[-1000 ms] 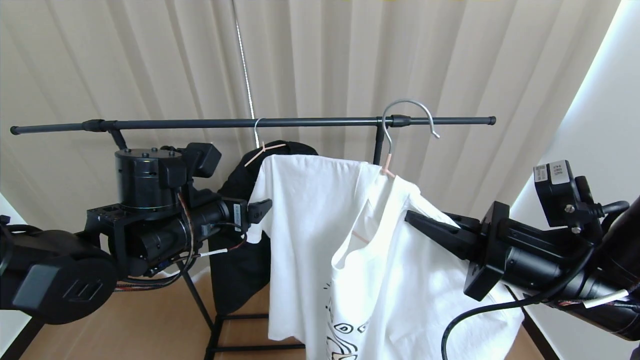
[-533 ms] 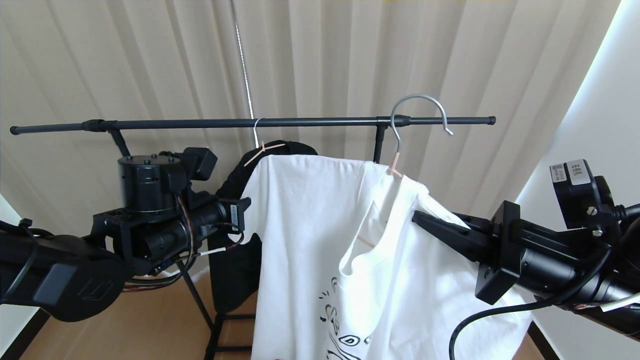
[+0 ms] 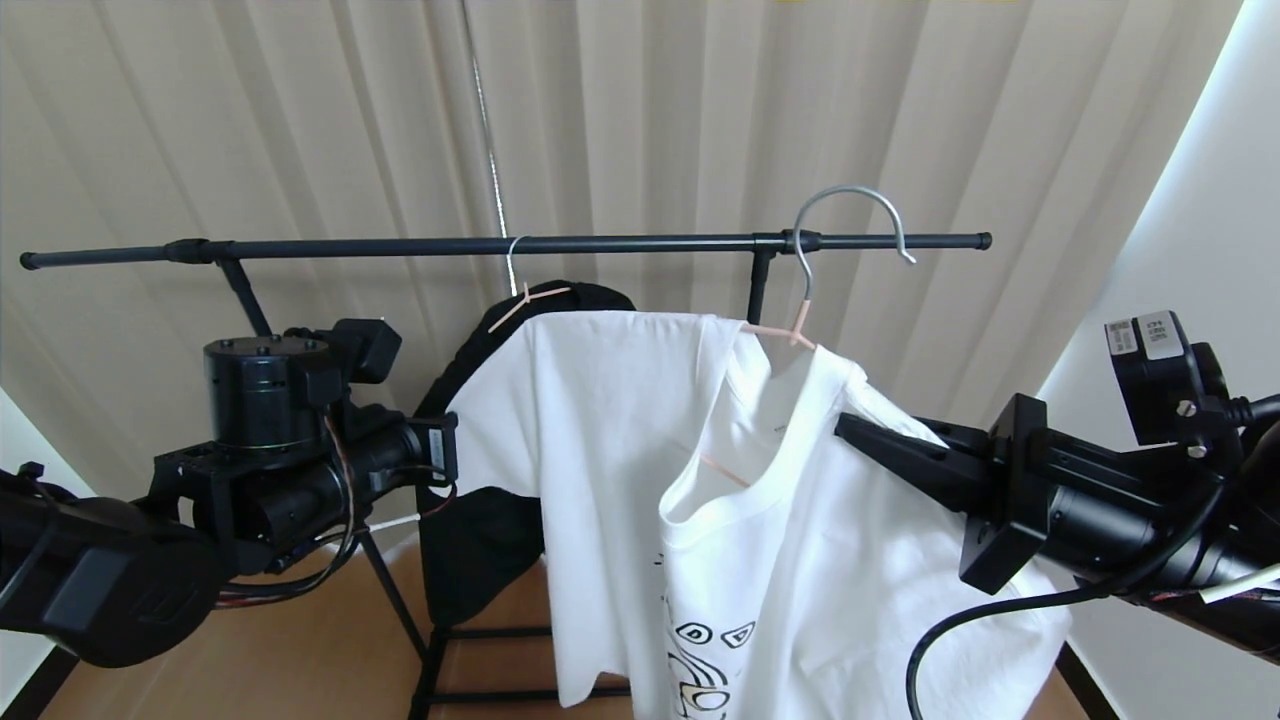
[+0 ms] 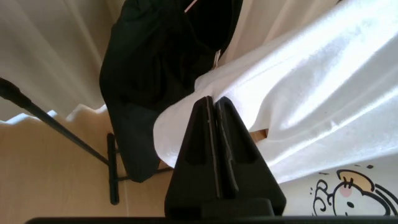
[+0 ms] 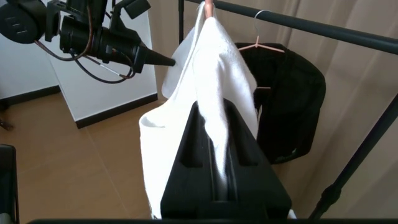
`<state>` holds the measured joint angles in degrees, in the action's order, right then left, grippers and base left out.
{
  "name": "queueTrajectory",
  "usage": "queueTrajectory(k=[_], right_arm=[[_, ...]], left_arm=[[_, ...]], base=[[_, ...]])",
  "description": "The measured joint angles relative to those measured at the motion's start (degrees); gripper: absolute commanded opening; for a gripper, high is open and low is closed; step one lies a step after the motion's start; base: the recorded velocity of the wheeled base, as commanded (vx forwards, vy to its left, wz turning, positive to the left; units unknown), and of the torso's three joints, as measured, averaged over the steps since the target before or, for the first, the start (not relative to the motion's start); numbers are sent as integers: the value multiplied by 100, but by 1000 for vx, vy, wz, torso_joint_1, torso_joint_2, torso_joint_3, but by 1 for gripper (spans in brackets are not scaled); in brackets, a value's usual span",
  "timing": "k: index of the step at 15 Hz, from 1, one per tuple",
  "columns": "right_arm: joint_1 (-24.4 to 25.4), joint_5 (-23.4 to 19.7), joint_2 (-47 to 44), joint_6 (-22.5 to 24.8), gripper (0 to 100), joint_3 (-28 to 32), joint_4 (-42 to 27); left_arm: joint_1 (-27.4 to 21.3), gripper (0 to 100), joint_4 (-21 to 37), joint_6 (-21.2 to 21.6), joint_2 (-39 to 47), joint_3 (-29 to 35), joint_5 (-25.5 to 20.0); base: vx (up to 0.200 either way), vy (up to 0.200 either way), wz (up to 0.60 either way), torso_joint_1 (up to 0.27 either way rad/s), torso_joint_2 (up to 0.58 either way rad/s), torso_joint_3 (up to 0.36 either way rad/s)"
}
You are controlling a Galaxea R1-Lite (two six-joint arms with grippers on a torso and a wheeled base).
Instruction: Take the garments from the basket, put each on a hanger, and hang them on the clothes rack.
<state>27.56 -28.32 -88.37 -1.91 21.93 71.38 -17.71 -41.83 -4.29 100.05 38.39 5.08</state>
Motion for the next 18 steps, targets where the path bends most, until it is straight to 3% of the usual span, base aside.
queueTrajectory(k=[13, 18], right_arm=[[-87, -83, 30, -9, 0, -13, 11], [-80, -83, 23, -11, 0, -24, 9]], left_arm=[[372, 0, -10, 0, -140, -363, -27], [383, 0, -265, 13, -179, -534, -372]], base=[[0, 0, 0, 0, 0, 0], [0, 0, 0, 0, 0, 0]])
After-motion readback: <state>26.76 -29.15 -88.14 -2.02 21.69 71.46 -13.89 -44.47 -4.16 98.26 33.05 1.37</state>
